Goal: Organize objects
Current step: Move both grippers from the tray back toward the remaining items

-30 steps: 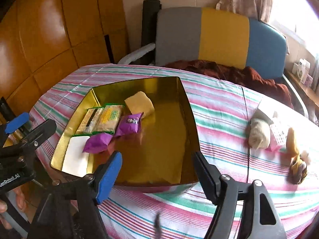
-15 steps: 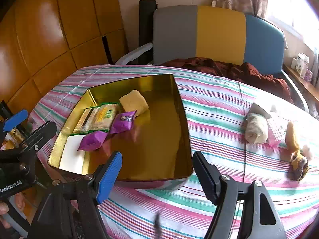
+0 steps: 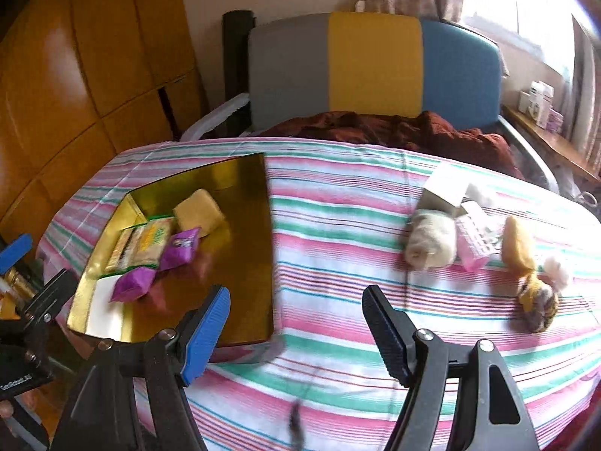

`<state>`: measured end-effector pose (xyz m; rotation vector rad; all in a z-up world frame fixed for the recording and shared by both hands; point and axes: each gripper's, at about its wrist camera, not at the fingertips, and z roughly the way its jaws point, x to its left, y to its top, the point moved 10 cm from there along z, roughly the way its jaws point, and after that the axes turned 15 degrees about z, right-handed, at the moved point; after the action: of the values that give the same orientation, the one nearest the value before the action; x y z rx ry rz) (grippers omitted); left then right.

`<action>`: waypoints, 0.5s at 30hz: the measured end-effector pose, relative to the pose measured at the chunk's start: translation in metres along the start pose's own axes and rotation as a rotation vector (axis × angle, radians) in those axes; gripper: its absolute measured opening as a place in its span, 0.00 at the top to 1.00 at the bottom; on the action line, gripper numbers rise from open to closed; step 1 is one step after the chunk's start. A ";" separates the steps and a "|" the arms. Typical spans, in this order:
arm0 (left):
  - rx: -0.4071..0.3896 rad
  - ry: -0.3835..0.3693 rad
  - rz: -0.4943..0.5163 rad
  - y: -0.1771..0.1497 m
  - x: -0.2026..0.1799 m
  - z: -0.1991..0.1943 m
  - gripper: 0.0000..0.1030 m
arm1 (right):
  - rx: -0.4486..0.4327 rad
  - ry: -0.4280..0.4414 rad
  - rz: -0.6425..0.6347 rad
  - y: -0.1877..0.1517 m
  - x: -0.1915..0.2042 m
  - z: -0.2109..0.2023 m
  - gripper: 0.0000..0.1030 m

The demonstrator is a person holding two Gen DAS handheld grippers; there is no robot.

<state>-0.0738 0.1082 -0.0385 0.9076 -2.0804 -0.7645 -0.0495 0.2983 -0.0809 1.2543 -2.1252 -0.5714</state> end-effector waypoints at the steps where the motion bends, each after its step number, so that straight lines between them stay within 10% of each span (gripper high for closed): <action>1: -0.001 -0.002 0.004 0.001 -0.002 0.000 0.00 | -0.001 -0.005 0.008 0.002 -0.005 0.000 0.28; 15: -0.019 -0.108 0.080 0.019 -0.047 0.003 0.00 | -0.026 -0.140 0.314 0.050 -0.158 -0.019 0.28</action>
<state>-0.0602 0.1563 -0.0443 0.7830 -2.1858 -0.8061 -0.0085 0.4605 -0.0791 0.8623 -2.3616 -0.5593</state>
